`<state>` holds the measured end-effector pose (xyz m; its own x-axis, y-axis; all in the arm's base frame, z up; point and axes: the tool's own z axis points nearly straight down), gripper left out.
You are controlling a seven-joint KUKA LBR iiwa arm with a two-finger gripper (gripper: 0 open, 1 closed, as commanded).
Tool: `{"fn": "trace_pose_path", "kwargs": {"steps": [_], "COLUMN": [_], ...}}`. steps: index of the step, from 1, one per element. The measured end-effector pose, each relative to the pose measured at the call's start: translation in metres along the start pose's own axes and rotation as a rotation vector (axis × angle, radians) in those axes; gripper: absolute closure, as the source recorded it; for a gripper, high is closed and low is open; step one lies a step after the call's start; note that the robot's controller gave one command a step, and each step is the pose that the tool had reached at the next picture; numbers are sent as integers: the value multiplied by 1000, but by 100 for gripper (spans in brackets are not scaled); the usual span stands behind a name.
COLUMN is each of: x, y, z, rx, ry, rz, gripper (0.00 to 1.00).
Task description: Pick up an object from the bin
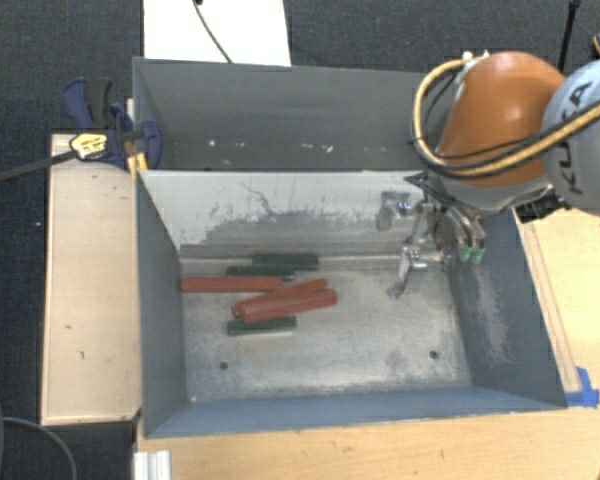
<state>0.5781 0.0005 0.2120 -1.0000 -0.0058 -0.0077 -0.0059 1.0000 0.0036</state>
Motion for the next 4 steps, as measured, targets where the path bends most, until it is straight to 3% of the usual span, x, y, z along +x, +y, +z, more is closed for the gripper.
{"fn": "trace_pose_path", "kwargs": {"steps": [1, 2, 3, 4], "x": [15, 0, 2, 23], "y": [49, 125, 124, 83], "z": [41, 144, 138, 135], "rx": [1, 2, 4, -6], "ry": [10, 10, 27, -8], "rz": [66, 164, 163, 132], "gripper": [0, 0, 100, 100]}}
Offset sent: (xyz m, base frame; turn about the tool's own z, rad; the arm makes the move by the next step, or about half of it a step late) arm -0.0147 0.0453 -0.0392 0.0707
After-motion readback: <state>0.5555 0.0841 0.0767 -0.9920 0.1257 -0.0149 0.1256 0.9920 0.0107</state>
